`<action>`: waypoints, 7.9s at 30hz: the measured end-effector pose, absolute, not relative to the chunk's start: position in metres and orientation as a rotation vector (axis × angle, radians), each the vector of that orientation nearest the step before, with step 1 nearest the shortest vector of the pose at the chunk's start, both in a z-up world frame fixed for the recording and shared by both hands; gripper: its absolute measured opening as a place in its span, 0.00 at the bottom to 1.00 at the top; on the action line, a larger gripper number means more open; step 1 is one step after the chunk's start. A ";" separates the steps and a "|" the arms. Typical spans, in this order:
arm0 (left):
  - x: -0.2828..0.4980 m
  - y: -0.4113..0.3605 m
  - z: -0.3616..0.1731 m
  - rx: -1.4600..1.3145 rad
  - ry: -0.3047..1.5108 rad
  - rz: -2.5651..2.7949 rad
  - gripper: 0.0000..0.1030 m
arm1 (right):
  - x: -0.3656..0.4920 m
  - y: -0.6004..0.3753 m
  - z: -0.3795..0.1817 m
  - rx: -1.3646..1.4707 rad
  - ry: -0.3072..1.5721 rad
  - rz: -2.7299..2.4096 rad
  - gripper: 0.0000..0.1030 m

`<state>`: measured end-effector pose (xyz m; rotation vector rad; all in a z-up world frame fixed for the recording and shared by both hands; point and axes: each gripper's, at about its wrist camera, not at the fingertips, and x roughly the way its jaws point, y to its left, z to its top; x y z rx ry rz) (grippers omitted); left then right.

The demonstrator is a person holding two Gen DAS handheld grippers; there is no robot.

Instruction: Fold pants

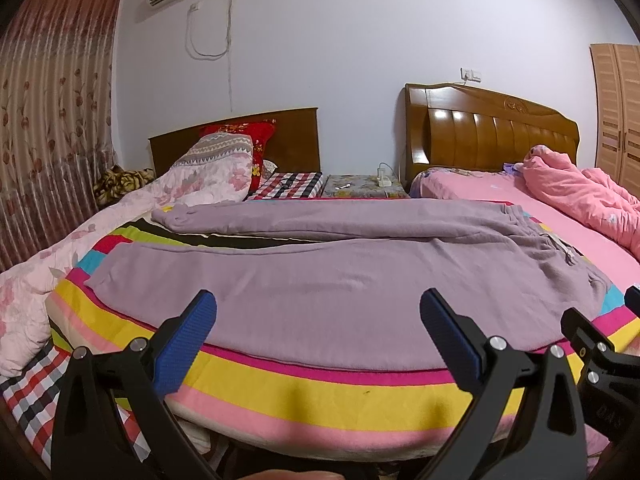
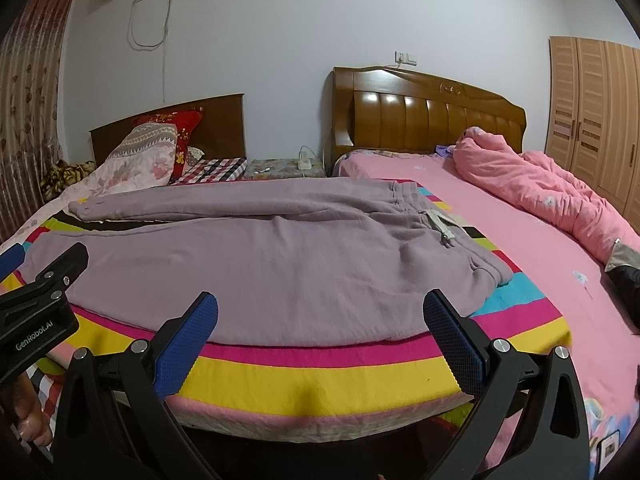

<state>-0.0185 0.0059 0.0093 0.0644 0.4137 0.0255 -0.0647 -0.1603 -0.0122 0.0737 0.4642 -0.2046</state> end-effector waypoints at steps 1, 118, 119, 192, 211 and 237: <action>-0.019 0.006 0.009 0.065 0.416 0.025 0.99 | -0.065 -0.161 -0.012 0.074 0.464 -0.205 0.96; 0.135 0.037 0.000 0.520 0.694 -0.849 0.09 | 0.051 -0.401 -0.016 -0.111 0.605 0.238 0.24; 0.130 0.033 -0.016 0.530 0.724 -0.831 0.09 | 0.048 -0.398 -0.029 -0.089 0.632 0.240 0.24; 0.102 0.166 0.017 -0.546 0.681 -0.506 0.05 | 0.013 -0.392 -0.031 0.606 0.464 -0.014 0.12; 0.115 0.165 -0.068 -0.508 0.891 -0.434 0.16 | -0.012 -0.389 -0.100 0.717 0.618 -0.052 0.20; 0.104 0.152 -0.067 -0.494 0.897 -0.478 0.10 | -0.019 -0.351 -0.095 0.660 0.699 -0.035 0.14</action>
